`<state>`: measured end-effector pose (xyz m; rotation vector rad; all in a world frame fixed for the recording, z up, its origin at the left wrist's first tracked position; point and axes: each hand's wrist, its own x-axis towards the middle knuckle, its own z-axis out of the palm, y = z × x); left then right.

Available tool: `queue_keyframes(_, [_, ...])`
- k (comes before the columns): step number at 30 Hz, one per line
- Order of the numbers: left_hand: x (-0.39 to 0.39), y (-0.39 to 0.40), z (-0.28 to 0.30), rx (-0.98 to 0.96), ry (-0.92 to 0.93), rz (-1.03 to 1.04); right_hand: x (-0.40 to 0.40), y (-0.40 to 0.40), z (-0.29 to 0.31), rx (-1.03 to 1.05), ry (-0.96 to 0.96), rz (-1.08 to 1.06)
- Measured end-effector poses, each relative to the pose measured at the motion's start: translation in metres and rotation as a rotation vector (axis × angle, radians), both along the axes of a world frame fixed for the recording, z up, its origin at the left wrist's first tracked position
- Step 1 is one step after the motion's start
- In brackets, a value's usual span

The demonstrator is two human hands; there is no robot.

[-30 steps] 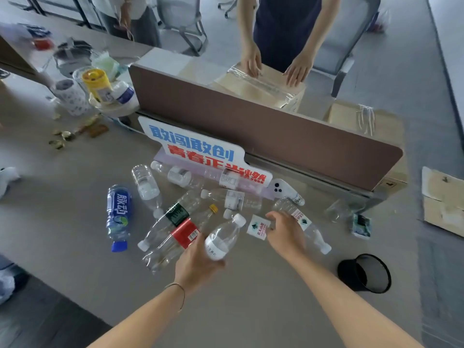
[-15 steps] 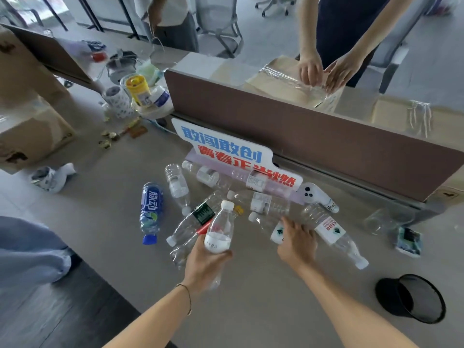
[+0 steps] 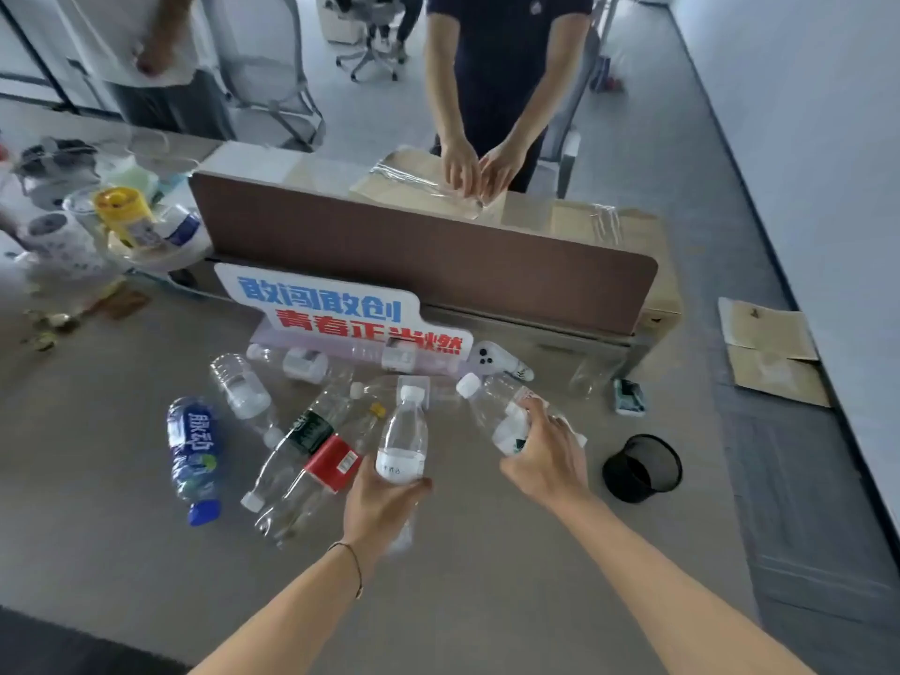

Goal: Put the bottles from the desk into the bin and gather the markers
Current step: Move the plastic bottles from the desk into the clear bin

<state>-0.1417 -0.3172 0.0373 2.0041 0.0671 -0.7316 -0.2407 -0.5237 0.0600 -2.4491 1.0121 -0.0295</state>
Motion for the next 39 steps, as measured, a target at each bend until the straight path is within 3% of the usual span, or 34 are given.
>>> queue_keyframes(13, [-0.139, -0.099, 0.015, -0.011, 0.007, -0.513, -0.203, -0.031, 0.026, -0.012, -0.198, -0.531])
queue_keyframes(22, [-0.303, -0.188, 0.0, -0.005, 0.025, -0.759, -0.404, -0.08, -0.002, 0.097, -0.269, -0.878])
queue_keyframes(30, [-0.443, -0.26, -0.025, 0.063, 0.02, -0.916, -0.56, -0.096, -0.063, 0.386, -0.299, -1.113])
queue_keyframes(39, [-0.511, -0.307, -0.047, 0.22, -0.048, -1.138, -0.605, -0.112, -0.13, 0.794, -0.482, -1.444])
